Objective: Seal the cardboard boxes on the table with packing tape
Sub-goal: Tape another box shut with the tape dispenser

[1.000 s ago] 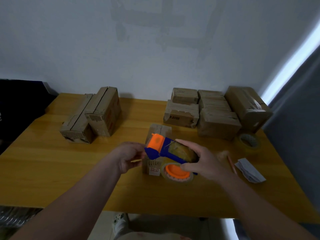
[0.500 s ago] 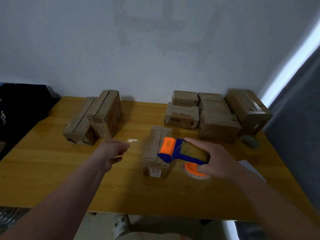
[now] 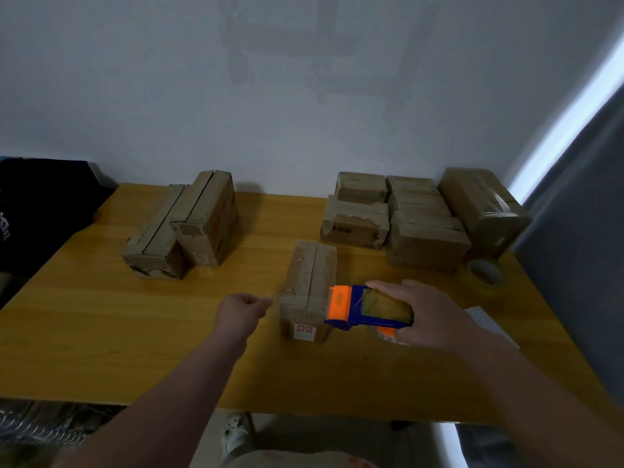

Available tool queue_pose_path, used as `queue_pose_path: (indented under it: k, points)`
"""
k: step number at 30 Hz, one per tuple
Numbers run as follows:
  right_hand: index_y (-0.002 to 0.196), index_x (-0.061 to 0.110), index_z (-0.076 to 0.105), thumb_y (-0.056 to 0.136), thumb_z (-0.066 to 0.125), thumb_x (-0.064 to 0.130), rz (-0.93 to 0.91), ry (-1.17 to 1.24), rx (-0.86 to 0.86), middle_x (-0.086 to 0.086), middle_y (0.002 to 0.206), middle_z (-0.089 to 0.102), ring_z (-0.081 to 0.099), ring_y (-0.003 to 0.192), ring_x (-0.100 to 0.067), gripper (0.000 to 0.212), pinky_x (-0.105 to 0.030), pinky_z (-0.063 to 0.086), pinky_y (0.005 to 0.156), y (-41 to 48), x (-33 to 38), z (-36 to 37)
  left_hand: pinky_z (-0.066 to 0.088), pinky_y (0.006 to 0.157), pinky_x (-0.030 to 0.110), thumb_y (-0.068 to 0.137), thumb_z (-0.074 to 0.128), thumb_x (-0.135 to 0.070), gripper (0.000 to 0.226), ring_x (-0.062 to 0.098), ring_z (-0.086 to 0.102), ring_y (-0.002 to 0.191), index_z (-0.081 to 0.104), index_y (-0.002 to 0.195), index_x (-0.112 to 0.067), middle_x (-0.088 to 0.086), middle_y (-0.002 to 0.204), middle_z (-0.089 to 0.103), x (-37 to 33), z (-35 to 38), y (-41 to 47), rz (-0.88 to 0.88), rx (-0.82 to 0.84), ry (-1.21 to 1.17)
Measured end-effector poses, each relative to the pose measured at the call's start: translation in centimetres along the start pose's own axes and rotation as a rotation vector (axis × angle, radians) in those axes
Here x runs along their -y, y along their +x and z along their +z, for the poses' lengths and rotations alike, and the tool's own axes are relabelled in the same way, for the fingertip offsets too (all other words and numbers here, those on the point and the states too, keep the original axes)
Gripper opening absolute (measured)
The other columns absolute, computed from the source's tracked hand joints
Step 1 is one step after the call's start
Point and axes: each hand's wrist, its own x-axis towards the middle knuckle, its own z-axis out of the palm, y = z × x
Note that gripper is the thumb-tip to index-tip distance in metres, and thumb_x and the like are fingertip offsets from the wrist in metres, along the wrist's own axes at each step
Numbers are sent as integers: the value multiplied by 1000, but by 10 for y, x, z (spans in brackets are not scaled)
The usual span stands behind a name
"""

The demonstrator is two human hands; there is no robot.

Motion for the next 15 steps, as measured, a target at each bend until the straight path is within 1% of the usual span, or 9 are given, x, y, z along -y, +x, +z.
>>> queue_pose_path:
  k: [3, 5, 7, 10, 12, 13, 15]
  points:
    - [145, 49, 24, 80, 72, 37, 4, -39, 11, 11, 100, 44, 43, 83, 2, 82, -16, 33, 63, 3, 5, 0, 41, 60, 34, 88, 69, -25, 30, 19, 46, 62, 56, 71, -5, 6, 71, 55, 4, 3, 4, 11, -22, 14]
    - [146, 48, 24, 81, 71, 35, -3, -61, 18, 11, 101, 43, 42, 82, 2, 81, -14, 30, 62, 6, 8, 0, 42, 62, 37, 89, 68, -26, 31, 20, 46, 62, 55, 70, -6, 7, 71, 54, 6, 4, 7, 14, -34, 36]
    - [146, 48, 25, 81, 71, 35, 1, -72, 23, 10, 102, 43, 43, 86, 0, 80, -14, 29, 61, 8, 8, 0, 42, 61, 37, 89, 68, -27, 32, 21, 47, 62, 54, 69, -7, 8, 71, 54, 9, 5, 9, 17, -40, 63]
    - [146, 47, 25, 82, 71, 37, 7, -96, 48, 8, 105, 45, 44, 91, -3, 80, -13, 27, 61, 11, 6, 5, 37, 55, 32, 90, 67, -28, 32, 21, 47, 61, 55, 71, -6, 9, 70, 54, 14, 8, 12, 14, -46, 110]
    - [146, 47, 26, 80, 73, 35, 17, -41, 56, 7, 104, 45, 46, 86, -3, 82, -12, 31, 63, 12, 4, 11, 36, 56, 33, 91, 65, -30, 33, 22, 45, 60, 55, 71, -5, 10, 71, 53, 18, 10, 13, 5, -46, 152]
    - [145, 47, 27, 78, 75, 34, 27, 1, 54, 7, 104, 46, 48, 85, -3, 83, -13, 37, 65, 13, 2, 14, 34, 56, 32, 92, 64, -30, 34, 22, 45, 60, 55, 70, -5, 10, 70, 52, 20, 11, 14, 5, -40, 168]
    - [144, 50, 29, 75, 77, 37, 44, 50, 42, 6, 104, 47, 52, 86, -5, 84, -22, 48, 72, 14, -3, 19, 30, 53, 29, 94, 62, -29, 36, 22, 43, 57, 53, 66, -8, 8, 66, 50, 21, 14, 13, 3, -13, 171]
